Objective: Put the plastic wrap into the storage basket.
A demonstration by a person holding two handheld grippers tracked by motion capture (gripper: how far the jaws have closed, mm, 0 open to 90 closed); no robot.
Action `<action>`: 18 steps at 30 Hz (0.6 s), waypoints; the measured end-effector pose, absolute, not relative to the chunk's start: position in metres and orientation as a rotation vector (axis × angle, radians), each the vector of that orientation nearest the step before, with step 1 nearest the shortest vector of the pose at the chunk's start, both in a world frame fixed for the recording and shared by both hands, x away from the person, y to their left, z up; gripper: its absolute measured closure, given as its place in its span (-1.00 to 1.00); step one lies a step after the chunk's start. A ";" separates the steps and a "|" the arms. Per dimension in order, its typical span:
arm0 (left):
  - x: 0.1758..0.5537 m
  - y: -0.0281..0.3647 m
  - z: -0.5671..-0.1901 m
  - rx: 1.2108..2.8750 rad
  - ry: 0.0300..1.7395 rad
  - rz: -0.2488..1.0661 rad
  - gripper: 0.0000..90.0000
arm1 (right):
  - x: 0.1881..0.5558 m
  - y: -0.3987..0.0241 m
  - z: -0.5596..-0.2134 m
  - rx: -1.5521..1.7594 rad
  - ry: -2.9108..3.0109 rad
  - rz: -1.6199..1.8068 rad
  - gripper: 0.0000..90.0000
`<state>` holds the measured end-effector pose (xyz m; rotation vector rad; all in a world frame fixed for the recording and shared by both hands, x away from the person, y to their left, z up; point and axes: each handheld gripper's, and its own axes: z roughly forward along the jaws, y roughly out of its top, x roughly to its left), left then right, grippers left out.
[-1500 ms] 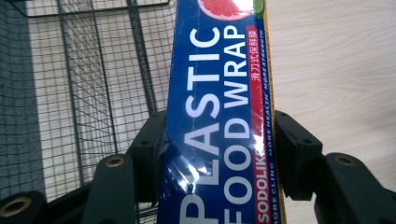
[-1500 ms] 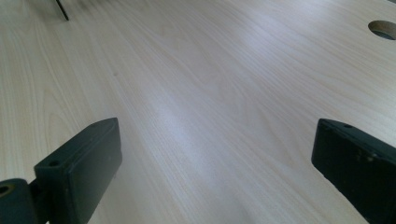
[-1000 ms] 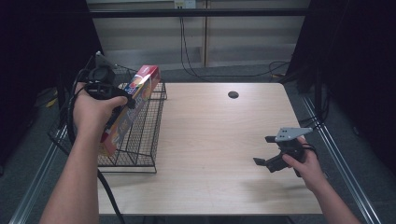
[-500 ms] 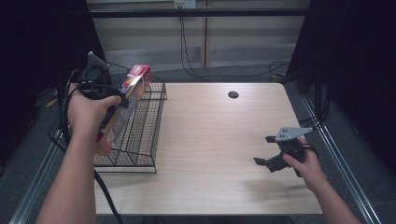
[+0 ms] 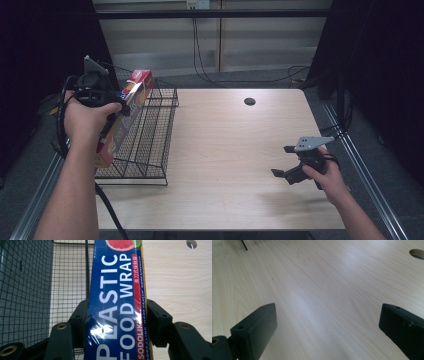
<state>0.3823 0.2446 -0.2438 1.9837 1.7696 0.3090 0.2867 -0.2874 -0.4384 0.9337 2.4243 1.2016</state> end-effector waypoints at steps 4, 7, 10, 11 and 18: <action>0.381 0.248 -0.245 1.963 1.790 0.311 -0.01 | 0.287 -0.288 -0.438 0.930 2.428 1.209 -0.97; 0.380 0.253 -0.245 1.963 1.797 0.316 -0.01 | 0.286 -0.289 -0.437 0.932 2.427 1.218 -0.97; 0.379 0.257 -0.245 1.958 1.810 0.320 -0.01 | 0.286 -0.288 -0.437 0.929 2.426 1.215 -0.97; 0.379 0.258 -0.245 1.947 1.816 0.328 -0.01 | 0.286 -0.288 -0.437 0.929 2.426 1.215 -0.97; 0.377 0.267 -0.246 1.926 1.852 0.340 -0.01 | 0.286 -0.284 -0.437 0.914 2.432 1.215 -0.97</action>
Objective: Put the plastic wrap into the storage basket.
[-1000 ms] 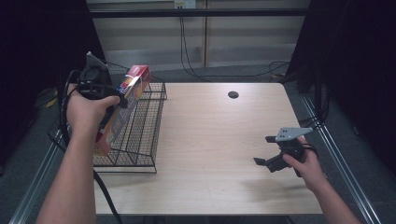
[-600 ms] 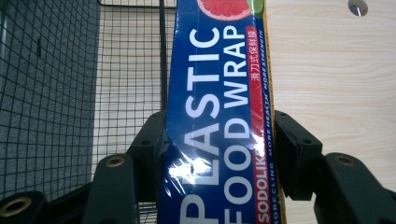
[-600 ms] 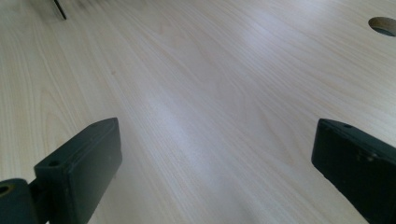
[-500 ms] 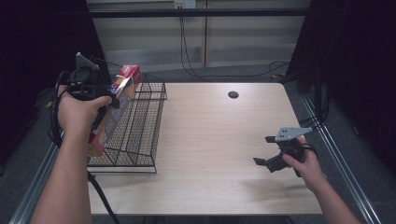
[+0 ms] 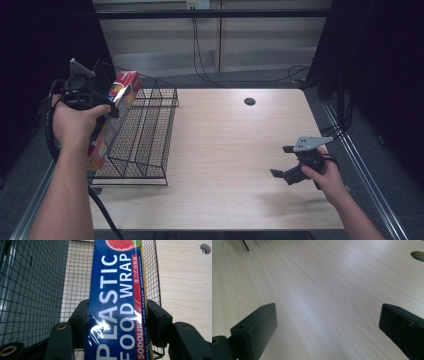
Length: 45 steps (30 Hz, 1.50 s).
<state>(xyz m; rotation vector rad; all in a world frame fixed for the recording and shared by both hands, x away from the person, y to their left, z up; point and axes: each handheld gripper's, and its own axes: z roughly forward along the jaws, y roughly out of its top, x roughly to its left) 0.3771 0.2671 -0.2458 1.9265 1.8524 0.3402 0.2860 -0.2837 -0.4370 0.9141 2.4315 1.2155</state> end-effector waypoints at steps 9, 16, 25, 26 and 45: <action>0.376 0.276 -0.249 1.893 1.885 0.353 -0.01 | 0.286 -0.283 -0.437 0.914 2.436 1.222 -0.97; 0.378 0.278 -0.253 1.884 1.903 0.364 -0.01 | 0.286 -0.283 -0.436 0.915 2.433 1.230 -0.97; 0.385 0.281 -0.257 1.878 1.936 0.388 -0.02 | 0.285 -0.285 -0.436 0.918 2.427 1.237 -0.97; 0.385 0.281 -0.257 1.878 1.936 0.388 -0.02 | 0.285 -0.285 -0.436 0.919 2.427 1.239 -0.97; 0.402 0.280 -0.276 1.882 2.010 0.364 -0.04 | 0.286 -0.287 -0.439 0.934 2.433 1.239 -0.97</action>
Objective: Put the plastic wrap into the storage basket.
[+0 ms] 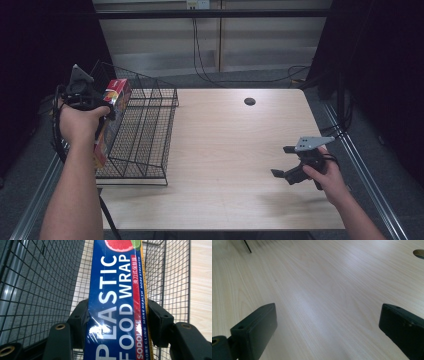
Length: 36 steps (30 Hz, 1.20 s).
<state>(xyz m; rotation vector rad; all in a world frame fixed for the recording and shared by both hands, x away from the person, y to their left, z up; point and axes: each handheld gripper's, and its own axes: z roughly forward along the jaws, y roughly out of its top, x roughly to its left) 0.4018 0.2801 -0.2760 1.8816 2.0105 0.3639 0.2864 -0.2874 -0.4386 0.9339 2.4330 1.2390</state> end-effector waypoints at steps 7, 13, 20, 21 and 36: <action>0.404 0.284 -0.281 1.866 2.027 0.347 -0.05 | 0.287 -0.288 -0.439 0.937 2.428 1.241 -0.97; 0.405 0.284 -0.282 1.867 2.034 0.343 -0.06 | 0.287 -0.287 -0.439 0.936 2.435 1.240 -0.97; 0.409 0.285 -0.282 1.858 2.059 0.333 -0.08 | 0.287 -0.288 -0.439 0.934 2.428 1.249 -0.97; 0.409 0.286 -0.281 1.841 2.058 0.354 -0.09 | 0.287 -0.289 -0.440 0.934 2.429 1.250 -0.97; 0.409 0.276 -0.272 1.822 1.974 0.299 -0.26 | 0.286 -0.295 -0.442 0.959 2.427 1.247 -0.97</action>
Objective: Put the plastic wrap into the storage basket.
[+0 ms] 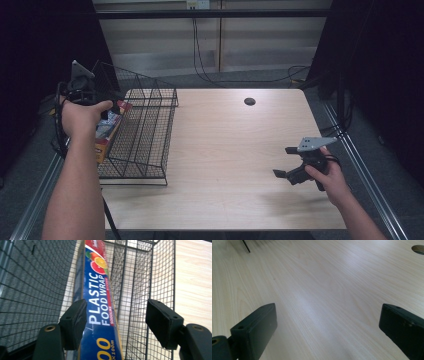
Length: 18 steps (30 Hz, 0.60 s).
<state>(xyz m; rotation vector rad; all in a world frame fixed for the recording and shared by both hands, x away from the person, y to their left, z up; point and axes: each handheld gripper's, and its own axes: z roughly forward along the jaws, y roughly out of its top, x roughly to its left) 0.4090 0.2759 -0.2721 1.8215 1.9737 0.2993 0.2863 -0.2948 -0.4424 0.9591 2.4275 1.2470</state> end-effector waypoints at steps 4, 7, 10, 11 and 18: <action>0.407 0.273 -0.270 1.801 1.942 0.280 -0.37 | 0.287 -0.294 -0.443 0.957 2.432 1.251 -0.97; 0.406 0.270 -0.270 1.801 1.922 0.282 -0.41 | 0.287 -0.293 -0.443 0.958 2.435 1.245 -0.97; 0.405 0.263 -0.271 1.804 1.895 0.281 -0.46 | 0.287 -0.293 -0.443 0.958 2.437 1.241 -0.97; 0.404 0.262 -0.272 1.814 1.881 0.272 -0.46 | 0.286 -0.293 -0.443 0.958 2.432 1.236 -0.97; 0.401 0.241 -0.275 1.842 1.786 0.231 -0.53 | 0.281 -0.294 -0.442 0.958 2.430 1.226 -0.97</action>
